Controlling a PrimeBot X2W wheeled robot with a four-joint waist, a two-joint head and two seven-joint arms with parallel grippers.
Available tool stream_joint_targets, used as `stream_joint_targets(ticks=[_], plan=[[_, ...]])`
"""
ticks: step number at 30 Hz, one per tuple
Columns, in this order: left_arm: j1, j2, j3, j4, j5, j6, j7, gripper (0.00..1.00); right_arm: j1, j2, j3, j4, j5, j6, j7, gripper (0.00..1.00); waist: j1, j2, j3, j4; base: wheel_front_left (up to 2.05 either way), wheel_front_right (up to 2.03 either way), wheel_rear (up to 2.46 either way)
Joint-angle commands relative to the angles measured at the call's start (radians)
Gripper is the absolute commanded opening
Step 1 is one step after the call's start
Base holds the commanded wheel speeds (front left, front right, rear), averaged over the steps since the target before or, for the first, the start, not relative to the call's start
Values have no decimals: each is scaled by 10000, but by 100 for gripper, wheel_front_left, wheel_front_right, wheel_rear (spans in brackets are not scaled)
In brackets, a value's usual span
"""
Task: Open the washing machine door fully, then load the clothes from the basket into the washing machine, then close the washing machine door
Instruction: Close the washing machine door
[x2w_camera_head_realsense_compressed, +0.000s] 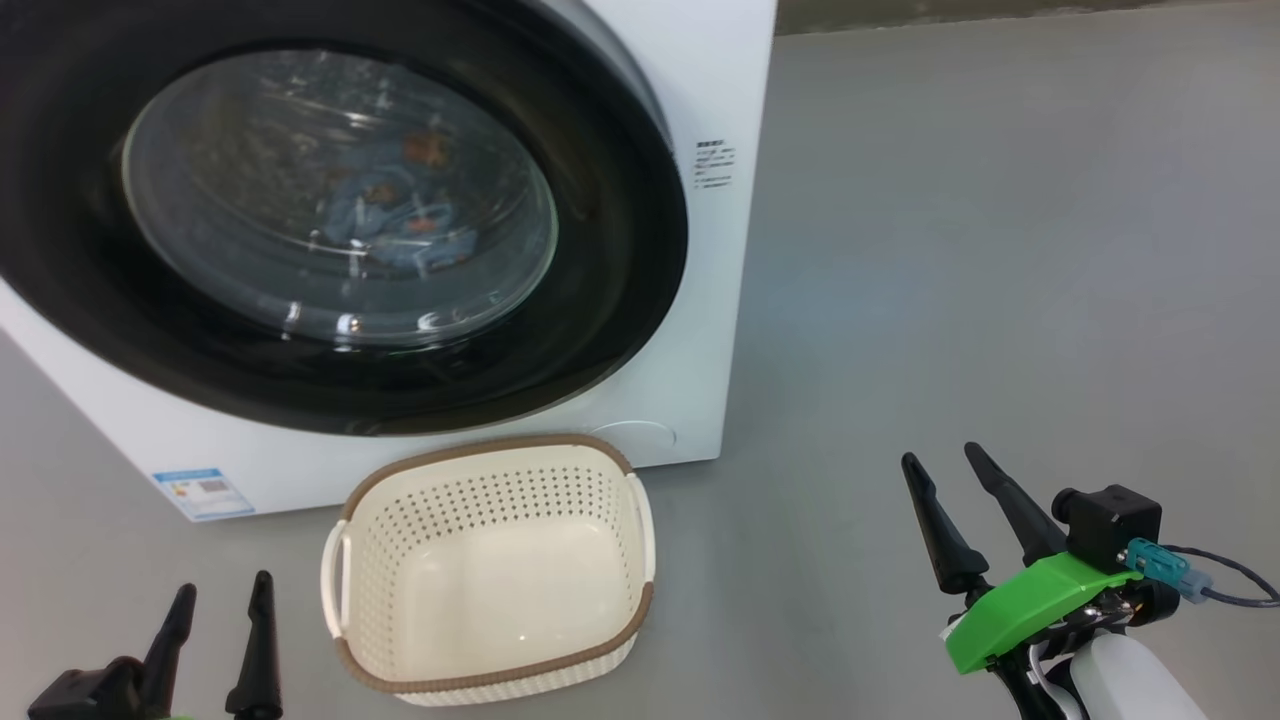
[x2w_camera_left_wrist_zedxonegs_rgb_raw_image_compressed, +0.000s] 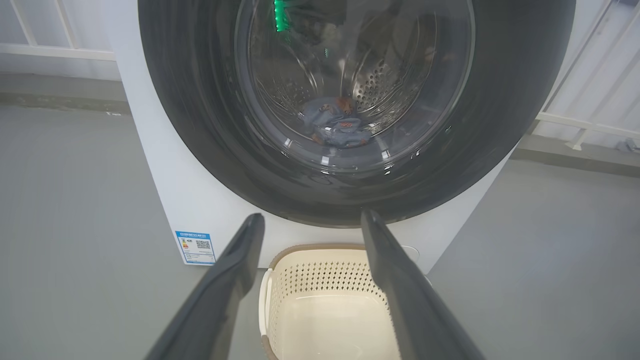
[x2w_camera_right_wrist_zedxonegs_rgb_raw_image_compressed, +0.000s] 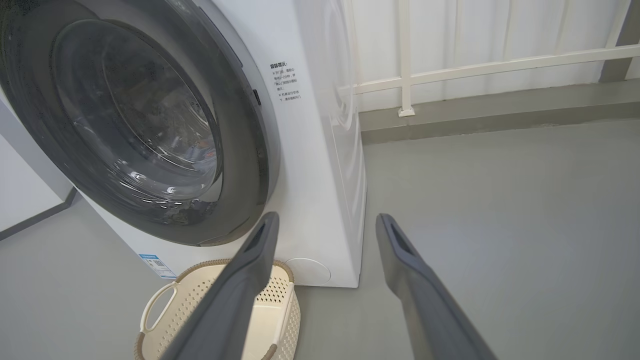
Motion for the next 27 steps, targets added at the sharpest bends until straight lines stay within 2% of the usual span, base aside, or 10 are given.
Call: stream_joint_targets(ticks=[1, 12, 27], plan=[[-151, 240, 392, -170, 163, -25, -65, 100, 19, -46, 169, -270, -45, 12, -49, 100, 0, 0, -133, -202, 0, 0, 0], [176, 257, 832, -133, 269, -25, -65, 100, 351, -241, -99, -478, -41, 12, -49, 100, 0, 0, -301, -616, 0, 0, 0], [386, 185, 1268, -324, 689, -25, -65, 100, 707, -230, -348, -569, -100, 12, -49, 100, 0, 0, -355, -521, 0, 0, 0]])
